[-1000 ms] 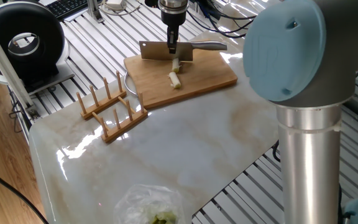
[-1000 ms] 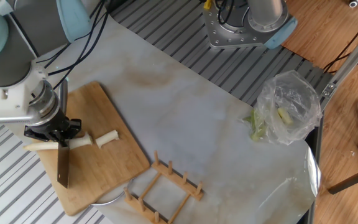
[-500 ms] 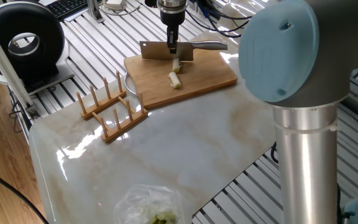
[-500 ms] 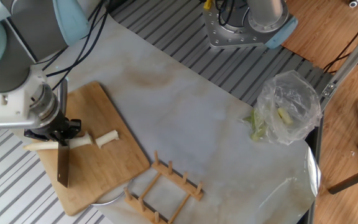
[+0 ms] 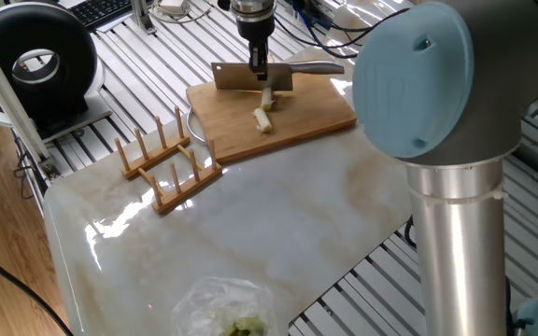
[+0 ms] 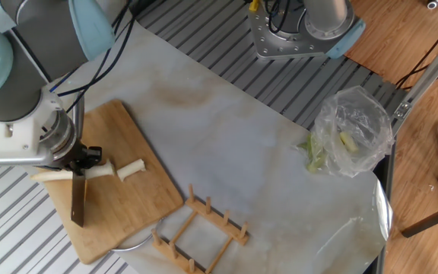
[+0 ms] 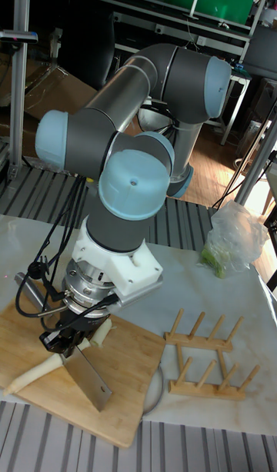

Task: Chop the scallions

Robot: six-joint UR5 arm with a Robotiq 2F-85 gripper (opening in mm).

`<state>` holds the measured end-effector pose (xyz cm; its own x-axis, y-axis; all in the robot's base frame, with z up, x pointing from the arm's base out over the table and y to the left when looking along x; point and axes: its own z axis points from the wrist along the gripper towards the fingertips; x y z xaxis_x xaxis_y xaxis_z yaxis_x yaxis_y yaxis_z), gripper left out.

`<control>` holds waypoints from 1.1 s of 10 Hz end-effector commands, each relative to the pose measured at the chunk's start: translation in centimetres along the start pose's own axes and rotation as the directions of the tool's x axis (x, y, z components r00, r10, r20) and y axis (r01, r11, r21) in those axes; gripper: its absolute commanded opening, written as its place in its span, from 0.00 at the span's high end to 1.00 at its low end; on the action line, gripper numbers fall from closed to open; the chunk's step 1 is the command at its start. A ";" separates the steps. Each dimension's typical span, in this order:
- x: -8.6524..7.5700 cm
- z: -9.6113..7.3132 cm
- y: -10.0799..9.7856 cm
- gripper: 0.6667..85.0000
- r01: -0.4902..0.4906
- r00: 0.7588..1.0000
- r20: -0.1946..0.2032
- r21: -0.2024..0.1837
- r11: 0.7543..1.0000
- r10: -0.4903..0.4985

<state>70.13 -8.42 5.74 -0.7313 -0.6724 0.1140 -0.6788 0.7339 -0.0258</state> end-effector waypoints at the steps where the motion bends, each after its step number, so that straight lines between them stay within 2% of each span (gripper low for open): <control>1: -0.3 -0.3 0.0 0.99 -0.003 1.000 0.024 -0.023 1.000 0.003; 3: 0.0 -0.4 -0.2 0.99 0.001 0.999 0.034 -0.033 0.999 0.000; 6: 0.4 1.1 -1.1 0.99 0.016 0.998 0.055 -0.026 1.000 -0.014; 9: 1.1 -1.1 -0.7 0.99 0.022 0.999 0.033 -0.038 0.999 -0.020; 10: 1.0 -1.1 -0.5 0.99 0.019 0.999 0.034 -0.042 0.999 -0.018; 11: 0.6 -0.5 -0.4 0.99 0.018 0.998 0.056 -0.056 0.998 -0.015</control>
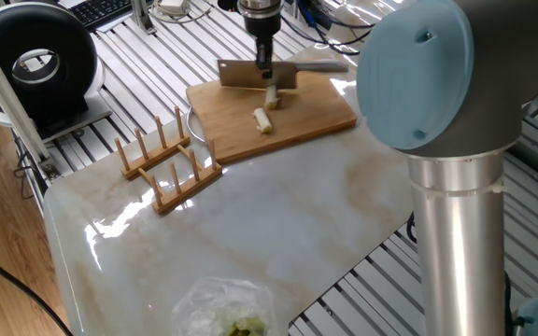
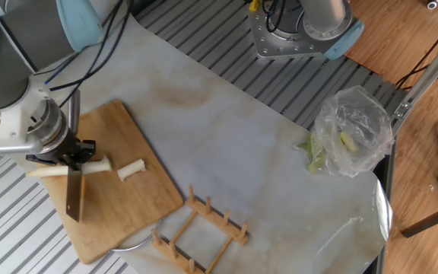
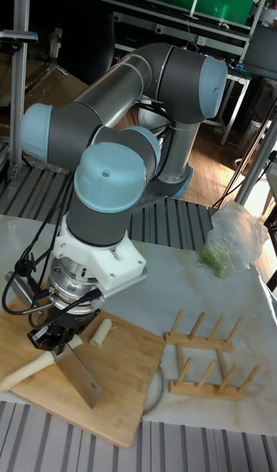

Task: Chop the scallions

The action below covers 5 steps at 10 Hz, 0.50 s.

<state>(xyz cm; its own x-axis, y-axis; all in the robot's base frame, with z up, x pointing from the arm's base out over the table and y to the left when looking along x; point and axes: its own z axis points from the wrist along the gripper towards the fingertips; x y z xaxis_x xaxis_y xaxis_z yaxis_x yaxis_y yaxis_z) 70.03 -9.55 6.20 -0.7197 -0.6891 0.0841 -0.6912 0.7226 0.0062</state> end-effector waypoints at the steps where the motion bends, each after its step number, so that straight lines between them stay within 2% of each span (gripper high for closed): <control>1: 0.0 0.0 0.0 0.99 0.004 1.000 0.021 -0.018 1.000 -0.004; 5: 0.3 -1.7 2.3 0.99 -0.020 1.000 0.018 -0.062 0.998 0.022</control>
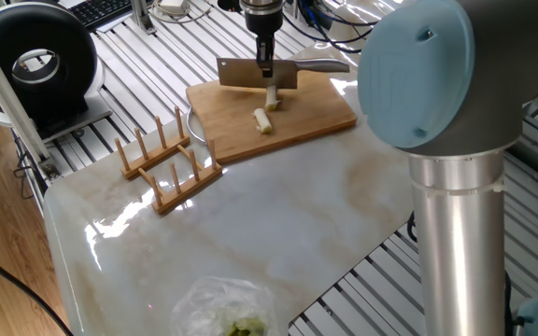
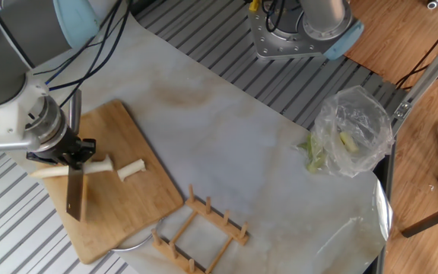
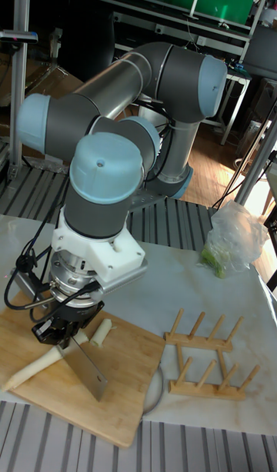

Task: Chop the scallions

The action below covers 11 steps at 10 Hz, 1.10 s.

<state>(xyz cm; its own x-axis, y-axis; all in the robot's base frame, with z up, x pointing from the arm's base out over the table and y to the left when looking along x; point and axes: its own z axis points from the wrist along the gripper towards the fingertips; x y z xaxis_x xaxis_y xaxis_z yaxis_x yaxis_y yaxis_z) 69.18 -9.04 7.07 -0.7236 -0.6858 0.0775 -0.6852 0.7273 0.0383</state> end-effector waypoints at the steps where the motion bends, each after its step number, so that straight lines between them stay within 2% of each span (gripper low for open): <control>1: 0.1 -0.7 1.5 0.99 -0.018 1.000 0.011 -0.024 1.000 0.018; 4: -0.1 0.6 0.7 0.99 -0.014 1.000 0.022 -0.008 1.000 0.014; 9: 0.0 0.4 0.9 0.99 -0.017 1.000 0.016 -0.011 1.000 0.017; 11: -0.1 1.2 0.5 0.99 -0.016 1.000 0.022 -0.002 1.000 0.016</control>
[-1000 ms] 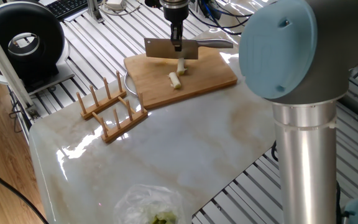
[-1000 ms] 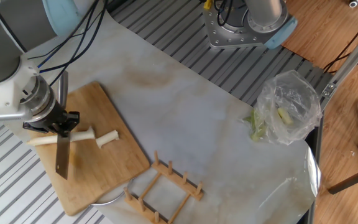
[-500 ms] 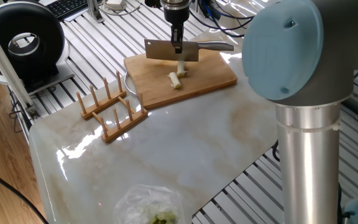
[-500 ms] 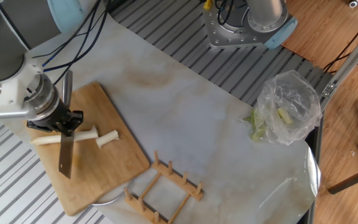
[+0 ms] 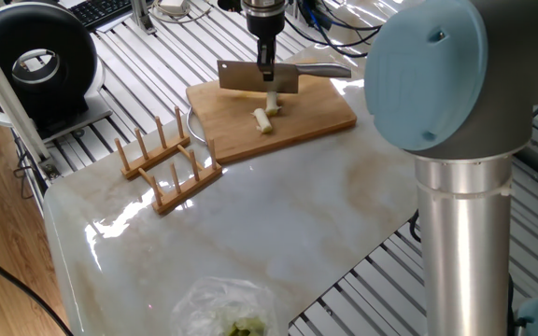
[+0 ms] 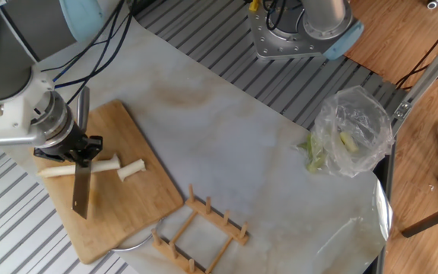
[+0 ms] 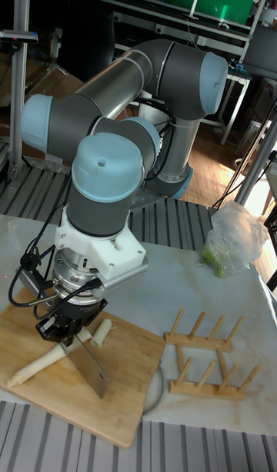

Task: Chop the scallions

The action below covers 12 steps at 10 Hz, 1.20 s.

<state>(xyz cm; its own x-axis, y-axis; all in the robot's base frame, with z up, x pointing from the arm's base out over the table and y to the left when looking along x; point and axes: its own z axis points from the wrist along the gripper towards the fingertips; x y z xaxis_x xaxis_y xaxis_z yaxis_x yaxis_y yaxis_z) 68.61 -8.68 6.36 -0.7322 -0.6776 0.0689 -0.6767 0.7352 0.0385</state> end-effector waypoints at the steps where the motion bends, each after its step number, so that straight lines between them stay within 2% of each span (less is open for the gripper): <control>1: -0.3 1.2 -0.5 0.99 -0.001 1.000 0.023 0.005 1.000 0.001; 4: -0.2 1.6 -0.5 0.99 -0.003 1.000 0.023 0.016 1.000 0.003; 7: 0.3 0.1 -1.0 0.99 0.013 1.000 0.000 0.017 1.000 -0.013; 9: 0.3 0.8 -1.2 0.99 0.013 1.000 0.001 0.024 1.000 -0.013; 10: 0.0 1.8 -1.3 0.99 0.005 1.000 0.015 0.029 1.000 -0.006; 11: 0.2 2.1 -1.6 0.99 0.012 1.000 0.022 0.026 1.000 -0.012; 12: 1.0 1.4 -1.7 0.99 0.021 1.000 0.013 0.024 1.000 -0.021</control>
<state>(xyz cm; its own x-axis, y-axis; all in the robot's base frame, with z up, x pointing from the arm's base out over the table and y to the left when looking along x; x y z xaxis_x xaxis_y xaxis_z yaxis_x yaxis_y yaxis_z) 69.04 -10.09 4.97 -0.7206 -0.6902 0.0662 -0.6911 0.7227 0.0119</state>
